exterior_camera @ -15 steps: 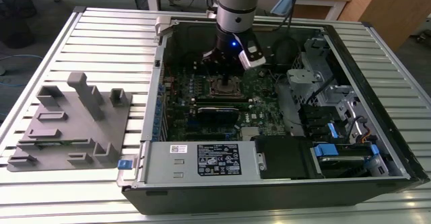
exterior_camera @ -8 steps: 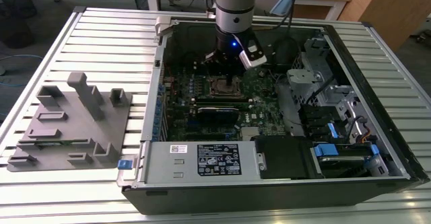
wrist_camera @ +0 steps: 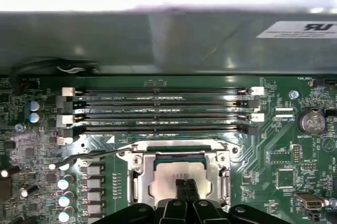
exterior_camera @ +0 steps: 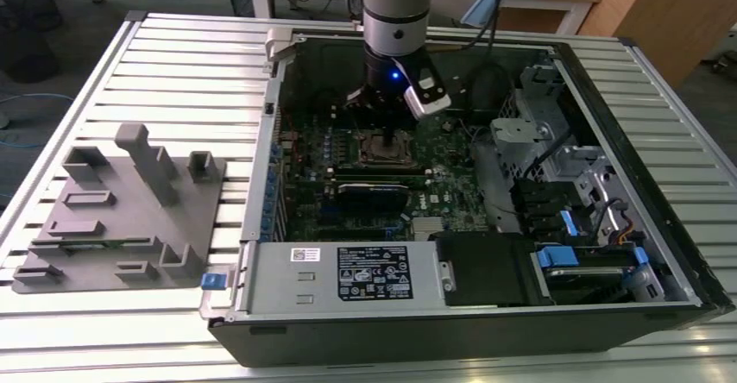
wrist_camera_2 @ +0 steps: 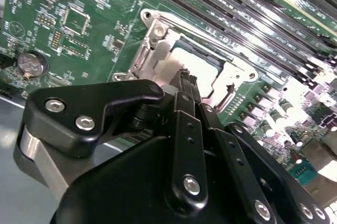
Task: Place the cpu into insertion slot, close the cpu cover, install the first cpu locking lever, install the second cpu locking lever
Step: 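Close the cpu cover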
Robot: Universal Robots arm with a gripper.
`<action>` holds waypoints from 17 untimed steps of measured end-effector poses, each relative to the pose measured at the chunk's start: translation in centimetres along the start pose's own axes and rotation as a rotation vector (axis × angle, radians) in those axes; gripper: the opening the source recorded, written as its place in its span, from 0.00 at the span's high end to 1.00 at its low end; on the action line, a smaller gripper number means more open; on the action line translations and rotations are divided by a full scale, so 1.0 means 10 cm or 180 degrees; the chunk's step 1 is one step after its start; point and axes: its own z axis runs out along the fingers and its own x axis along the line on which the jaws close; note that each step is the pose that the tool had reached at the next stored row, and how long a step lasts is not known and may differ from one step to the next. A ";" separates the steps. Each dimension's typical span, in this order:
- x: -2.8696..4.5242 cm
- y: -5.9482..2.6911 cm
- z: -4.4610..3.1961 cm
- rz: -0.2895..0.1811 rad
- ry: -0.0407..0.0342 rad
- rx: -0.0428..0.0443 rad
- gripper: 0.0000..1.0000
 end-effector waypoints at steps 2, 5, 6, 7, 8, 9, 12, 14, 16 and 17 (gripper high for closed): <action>0.005 0.000 0.000 0.0000 0.0000 0.0000 0.89; 0.009 0.000 0.000 0.0000 0.0002 0.0000 0.89; 0.009 0.000 0.001 0.0000 0.0021 -0.0002 0.89; 0.009 -0.001 0.000 0.0000 0.0028 -0.0002 0.89; 0.009 -0.001 -0.001 0.0000 0.0031 -0.0001 0.89; 0.009 -0.001 -0.001 0.0000 0.0033 -0.0002 0.89; 0.008 0.000 -0.001 0.0000 0.0040 -0.0002 0.89; 0.008 0.000 0.000 0.0000 0.0045 -0.0003 0.89; 0.008 0.000 0.000 0.0000 0.0050 -0.0003 0.89; 0.008 0.000 0.000 0.0000 0.0052 -0.0003 0.89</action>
